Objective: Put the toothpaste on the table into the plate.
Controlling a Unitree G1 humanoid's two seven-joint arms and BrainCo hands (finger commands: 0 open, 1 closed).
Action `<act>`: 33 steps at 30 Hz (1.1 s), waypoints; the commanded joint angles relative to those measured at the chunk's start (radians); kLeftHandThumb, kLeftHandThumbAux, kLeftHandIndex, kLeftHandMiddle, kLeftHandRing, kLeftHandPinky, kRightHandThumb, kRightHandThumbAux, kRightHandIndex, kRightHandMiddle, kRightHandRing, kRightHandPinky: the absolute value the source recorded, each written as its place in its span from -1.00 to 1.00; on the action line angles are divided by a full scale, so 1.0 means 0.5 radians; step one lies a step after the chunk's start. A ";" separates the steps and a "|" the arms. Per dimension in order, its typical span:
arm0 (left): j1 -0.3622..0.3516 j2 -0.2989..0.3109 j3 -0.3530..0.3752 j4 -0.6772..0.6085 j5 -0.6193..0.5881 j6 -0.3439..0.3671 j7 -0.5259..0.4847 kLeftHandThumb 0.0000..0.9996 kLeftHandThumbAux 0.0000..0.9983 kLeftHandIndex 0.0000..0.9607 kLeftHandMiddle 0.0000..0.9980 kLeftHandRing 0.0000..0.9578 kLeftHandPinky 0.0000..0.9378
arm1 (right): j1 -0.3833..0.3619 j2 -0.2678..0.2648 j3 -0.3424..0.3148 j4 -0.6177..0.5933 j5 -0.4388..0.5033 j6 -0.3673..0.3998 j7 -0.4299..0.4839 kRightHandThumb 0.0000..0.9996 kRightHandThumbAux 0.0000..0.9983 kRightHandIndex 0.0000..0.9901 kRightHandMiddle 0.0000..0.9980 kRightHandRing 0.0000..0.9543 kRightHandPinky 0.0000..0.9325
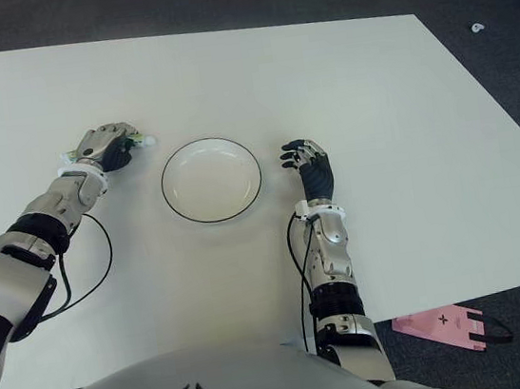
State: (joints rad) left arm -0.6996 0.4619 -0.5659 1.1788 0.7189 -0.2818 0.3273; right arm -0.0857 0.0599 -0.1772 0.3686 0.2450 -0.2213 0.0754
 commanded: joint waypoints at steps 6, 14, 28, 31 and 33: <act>0.220 -0.053 -0.068 0.115 0.036 -0.033 -0.090 0.49 0.40 -0.08 0.79 0.83 0.82 | 0.191 0.030 -0.027 0.182 0.004 0.214 -0.062 0.42 0.47 -0.14 -0.05 0.03 0.08; 0.218 -0.050 -0.048 0.096 0.012 -0.030 -0.052 0.49 0.40 -0.08 0.79 0.83 0.84 | 0.193 0.031 -0.028 0.181 0.013 0.212 -0.050 0.42 0.47 -0.14 -0.05 0.02 0.08; 0.218 0.098 0.111 -0.251 -0.098 -0.021 0.008 0.49 0.40 -0.08 0.80 0.84 0.84 | 0.179 0.024 -0.018 0.206 -0.011 0.208 -0.060 0.42 0.47 -0.14 -0.06 0.02 0.08; 0.245 0.131 0.161 -0.382 -0.112 0.016 0.026 0.49 0.40 -0.08 0.80 0.85 0.85 | 0.176 0.025 -0.014 0.215 -0.017 0.206 -0.060 0.42 0.47 -0.14 -0.06 0.02 0.08; 0.260 0.144 0.183 -0.449 -0.103 0.042 0.042 0.49 0.40 -0.08 0.80 0.85 0.86 | 0.174 0.026 -0.015 0.217 -0.017 0.208 -0.057 0.41 0.47 -0.14 -0.05 0.02 0.07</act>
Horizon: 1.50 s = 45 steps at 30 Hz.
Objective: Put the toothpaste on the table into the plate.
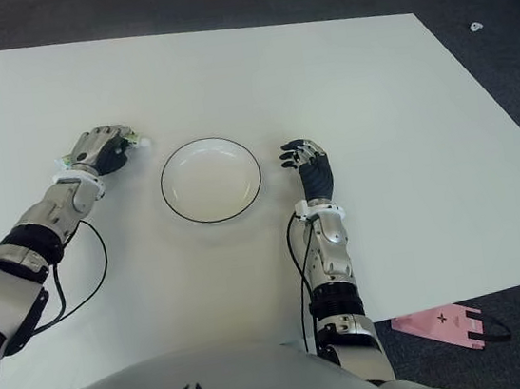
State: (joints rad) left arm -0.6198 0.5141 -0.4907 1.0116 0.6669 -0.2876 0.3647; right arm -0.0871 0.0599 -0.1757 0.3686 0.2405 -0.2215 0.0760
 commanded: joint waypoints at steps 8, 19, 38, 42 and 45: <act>0.199 0.105 0.125 -0.450 0.059 0.148 0.100 0.48 0.40 -0.08 0.84 0.89 0.91 | 0.169 0.031 -0.016 0.239 -0.001 0.207 -0.041 0.41 0.47 -0.14 -0.05 0.02 0.07; 0.323 0.135 0.231 -0.876 0.139 0.217 0.189 0.48 0.40 -0.08 0.90 0.91 0.93 | 0.156 0.037 -0.017 0.264 -0.008 0.203 -0.051 0.41 0.47 -0.14 -0.07 0.01 0.07; 0.396 -0.004 0.281 -1.460 0.202 0.244 0.044 0.49 0.40 -0.08 0.79 0.86 0.87 | 0.168 0.076 -0.001 0.206 0.005 0.232 -0.099 0.41 0.47 -0.14 -0.07 0.02 0.07; 0.387 -0.036 0.274 -1.489 0.204 0.204 0.014 0.50 0.40 -0.08 0.79 0.86 0.86 | 0.168 0.078 -0.002 0.200 0.010 0.237 -0.101 0.41 0.46 -0.15 -0.07 0.02 0.07; 0.376 -0.058 0.267 -1.498 0.206 0.181 -0.022 0.50 0.40 -0.08 0.79 0.85 0.85 | 0.162 0.080 -0.003 0.206 0.011 0.237 -0.105 0.41 0.46 -0.14 -0.07 0.02 0.07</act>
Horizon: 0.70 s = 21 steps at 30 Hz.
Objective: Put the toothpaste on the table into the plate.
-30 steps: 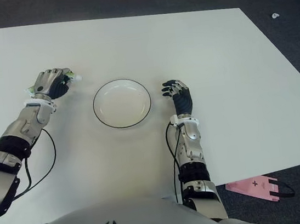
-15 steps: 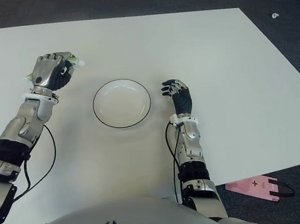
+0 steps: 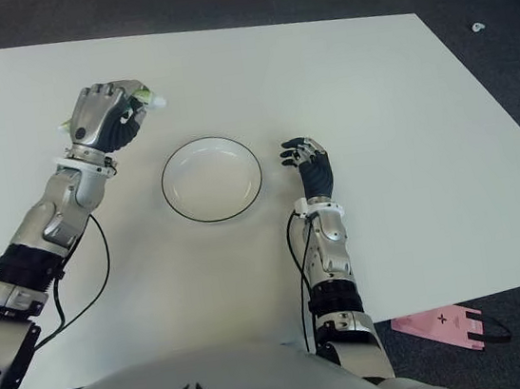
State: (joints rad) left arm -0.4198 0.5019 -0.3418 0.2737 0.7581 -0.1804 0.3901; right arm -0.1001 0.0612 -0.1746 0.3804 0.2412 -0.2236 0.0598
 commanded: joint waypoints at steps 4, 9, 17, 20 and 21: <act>-0.056 -0.081 -0.063 -0.038 0.040 -0.071 -0.123 0.50 0.40 -0.08 0.79 0.85 0.85 | 0.189 0.080 -0.006 0.178 0.012 0.238 -0.076 0.41 0.46 -0.14 -0.07 0.01 0.07; -0.088 -0.100 -0.091 -0.035 0.031 -0.138 -0.191 0.50 0.40 -0.08 0.78 0.85 0.86 | 0.192 0.082 -0.008 0.169 0.018 0.242 -0.079 0.41 0.46 -0.14 -0.07 0.02 0.07; -0.142 -0.161 -0.179 -0.016 0.055 -0.209 -0.360 0.49 0.40 -0.08 0.78 0.85 0.88 | 0.197 0.087 -0.001 0.158 0.009 0.245 -0.106 0.41 0.46 -0.14 -0.07 0.02 0.07; -0.151 -0.205 -0.253 0.049 0.101 -0.242 -0.354 0.49 0.40 -0.08 0.78 0.85 0.90 | 0.198 0.093 -0.005 0.147 0.024 0.255 -0.108 0.41 0.46 -0.14 -0.06 0.02 0.08; -0.150 -0.209 -0.261 0.056 0.108 -0.250 -0.352 0.49 0.40 -0.08 0.78 0.86 0.90 | 0.202 0.095 -0.004 0.141 0.025 0.256 -0.110 0.41 0.46 -0.14 -0.06 0.02 0.08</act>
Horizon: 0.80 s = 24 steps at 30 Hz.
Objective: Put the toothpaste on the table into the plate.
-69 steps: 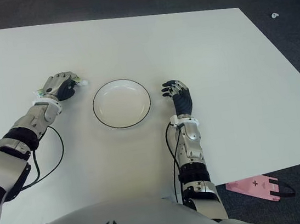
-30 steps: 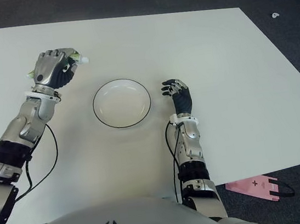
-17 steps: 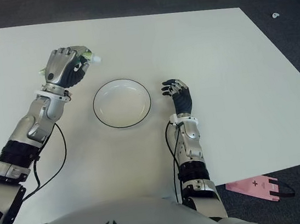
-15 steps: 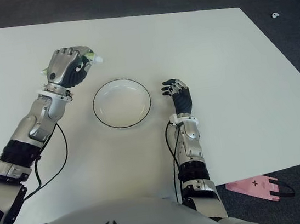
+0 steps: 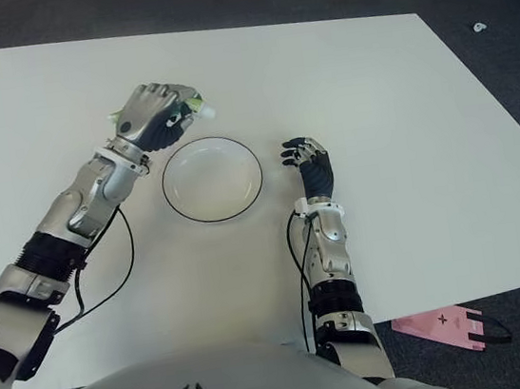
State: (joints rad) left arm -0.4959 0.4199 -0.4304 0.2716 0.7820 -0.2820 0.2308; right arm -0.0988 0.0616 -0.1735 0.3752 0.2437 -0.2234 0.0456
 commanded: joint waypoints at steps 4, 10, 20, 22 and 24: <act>0.010 -0.055 -0.153 0.107 0.098 -0.093 -0.059 0.49 0.40 -0.08 0.79 0.86 0.91 | 0.204 0.097 -0.012 0.147 0.038 0.257 -0.078 0.41 0.46 -0.14 -0.06 0.02 0.08; 0.000 -0.044 -0.199 0.145 0.094 -0.165 -0.143 0.49 0.40 -0.08 0.78 0.85 0.90 | 0.206 0.091 -0.006 0.143 0.053 0.264 -0.078 0.41 0.46 -0.14 -0.06 0.02 0.08; 0.010 -0.080 -0.274 0.280 0.076 -0.287 -0.239 0.49 0.40 -0.08 0.79 0.86 0.91 | 0.205 0.089 -0.002 0.146 0.054 0.265 -0.077 0.41 0.46 -0.14 -0.06 0.02 0.08; 0.009 -0.086 -0.288 0.310 0.074 -0.310 -0.246 0.49 0.40 -0.08 0.79 0.86 0.91 | 0.204 0.089 -0.003 0.147 0.053 0.267 -0.082 0.41 0.46 -0.14 -0.06 0.02 0.08; 0.007 -0.090 -0.300 0.335 0.074 -0.325 -0.255 0.49 0.40 -0.08 0.79 0.86 0.91 | 0.202 0.088 -0.003 0.148 0.052 0.268 -0.083 0.41 0.46 -0.14 -0.06 0.02 0.08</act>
State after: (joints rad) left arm -0.4972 0.3825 -0.5646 0.4098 0.8205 -0.4262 0.1277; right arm -0.0941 0.0617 -0.1713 0.3642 0.2625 -0.2197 0.0427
